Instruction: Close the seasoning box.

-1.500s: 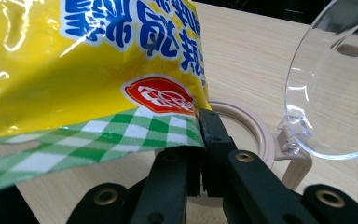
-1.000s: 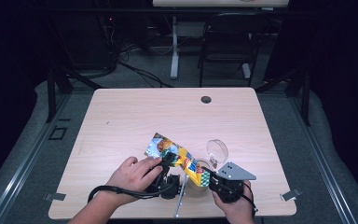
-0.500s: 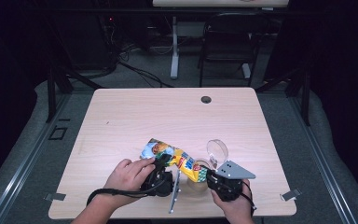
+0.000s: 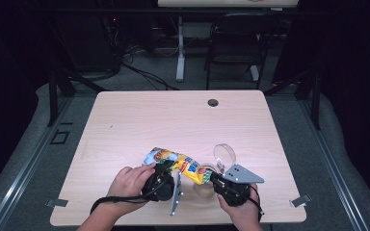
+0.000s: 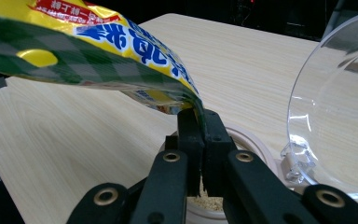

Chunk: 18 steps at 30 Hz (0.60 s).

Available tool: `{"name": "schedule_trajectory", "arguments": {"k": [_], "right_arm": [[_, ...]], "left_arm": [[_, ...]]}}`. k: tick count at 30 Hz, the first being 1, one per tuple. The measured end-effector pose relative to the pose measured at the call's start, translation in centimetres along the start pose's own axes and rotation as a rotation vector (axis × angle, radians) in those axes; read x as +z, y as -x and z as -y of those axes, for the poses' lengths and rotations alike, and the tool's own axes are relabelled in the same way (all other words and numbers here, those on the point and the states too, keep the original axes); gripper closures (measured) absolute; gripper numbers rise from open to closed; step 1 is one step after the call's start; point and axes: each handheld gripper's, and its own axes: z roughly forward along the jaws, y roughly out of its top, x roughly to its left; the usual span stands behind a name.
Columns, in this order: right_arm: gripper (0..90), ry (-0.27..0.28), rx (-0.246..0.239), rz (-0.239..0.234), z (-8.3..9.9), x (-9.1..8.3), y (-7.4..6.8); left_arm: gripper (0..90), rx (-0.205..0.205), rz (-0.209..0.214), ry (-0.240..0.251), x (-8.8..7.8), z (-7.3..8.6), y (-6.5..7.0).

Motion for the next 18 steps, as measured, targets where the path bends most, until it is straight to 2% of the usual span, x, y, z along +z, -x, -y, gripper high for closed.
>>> {"name": "schedule_trajectory", "arguments": {"k": [7, 12, 14, 18], "right_arm": [[88.5, 0.012, -0.001, -0.001, -0.1, 0.1, -0.1], [88.6, 0.014, -0.003, -0.005, -0.2, 0.2, -0.2], [88.6, 0.021, -0.006, -0.004, -0.3, 0.2, -0.2], [88.8, 0.025, -0.011, -0.01, -0.4, 0.2, -0.2]], "left_arm": [[84.3, -0.041, 0.019, 0.004, 0.3, 0.6, 0.2], [83.8, -0.085, 0.031, 0.002, 0.5, 1.1, 0.4], [83.6, -0.11, 0.048, 0.006, 0.7, 1.3, 0.4], [83.4, -0.132, 0.066, 0.002, 1.0, 1.5, 0.5]]}}
